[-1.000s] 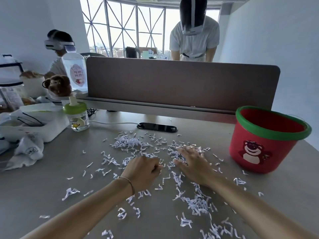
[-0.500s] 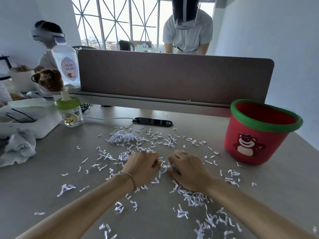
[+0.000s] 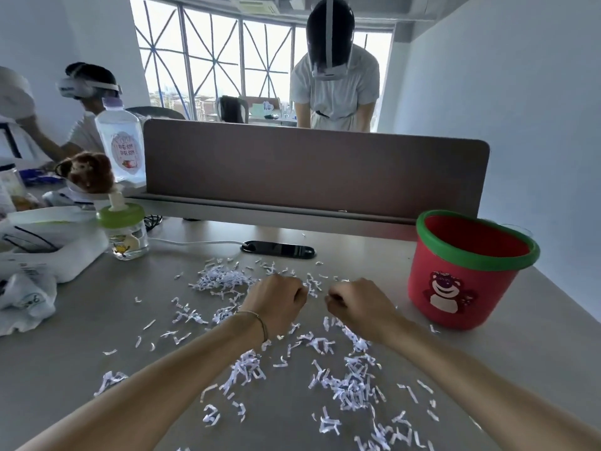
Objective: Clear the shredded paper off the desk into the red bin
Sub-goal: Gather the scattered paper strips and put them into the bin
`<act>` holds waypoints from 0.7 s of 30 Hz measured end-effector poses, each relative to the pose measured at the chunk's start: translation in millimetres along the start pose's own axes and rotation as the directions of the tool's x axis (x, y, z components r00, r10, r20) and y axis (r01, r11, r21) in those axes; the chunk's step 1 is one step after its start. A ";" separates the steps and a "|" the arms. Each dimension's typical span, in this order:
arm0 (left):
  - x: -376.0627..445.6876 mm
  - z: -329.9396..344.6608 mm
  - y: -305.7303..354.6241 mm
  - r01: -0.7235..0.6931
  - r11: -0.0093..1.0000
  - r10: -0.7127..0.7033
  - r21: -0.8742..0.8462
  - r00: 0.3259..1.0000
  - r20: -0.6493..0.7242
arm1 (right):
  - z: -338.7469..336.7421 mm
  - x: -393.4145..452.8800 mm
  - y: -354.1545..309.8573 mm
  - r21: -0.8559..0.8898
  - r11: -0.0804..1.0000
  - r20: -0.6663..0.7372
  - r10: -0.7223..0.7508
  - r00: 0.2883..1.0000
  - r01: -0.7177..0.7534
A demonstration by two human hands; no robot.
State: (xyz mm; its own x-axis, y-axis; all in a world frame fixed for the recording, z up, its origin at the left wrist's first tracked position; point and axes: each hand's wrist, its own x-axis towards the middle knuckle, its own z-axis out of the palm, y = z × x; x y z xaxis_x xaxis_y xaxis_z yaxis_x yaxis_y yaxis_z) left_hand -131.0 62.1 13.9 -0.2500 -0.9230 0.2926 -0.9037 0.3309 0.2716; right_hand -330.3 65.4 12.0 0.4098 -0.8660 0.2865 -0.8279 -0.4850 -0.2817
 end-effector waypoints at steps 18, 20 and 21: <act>133.2 -80.6 129.8 -0.190 0.955 0.153 -0.226 0.974 -0.169 | -197.9 37.8 78.3 -0.048 0.984 -0.384 0.141 0.913 -0.172; 139.2 -81.7 139.9 -0.203 0.946 0.160 -0.251 0.970 -0.182 | -202.1 40.0 97.2 -0.042 0.977 -0.367 0.180 0.913 -0.210; 141.5 -81.5 144.0 -0.211 0.941 0.165 -0.263 0.969 -0.186 | -202.9 39.9 105.6 -0.037 0.973 -0.359 0.200 0.912 -0.228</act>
State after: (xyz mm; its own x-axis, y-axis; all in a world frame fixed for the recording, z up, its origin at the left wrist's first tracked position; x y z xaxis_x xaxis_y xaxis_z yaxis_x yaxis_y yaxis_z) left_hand -268.2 -4.8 169.1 -0.3266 -0.8027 0.4990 -0.7064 0.5581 0.4354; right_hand -479.0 4.4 179.6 0.0702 -0.8430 0.5333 -0.9132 -0.2695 -0.3057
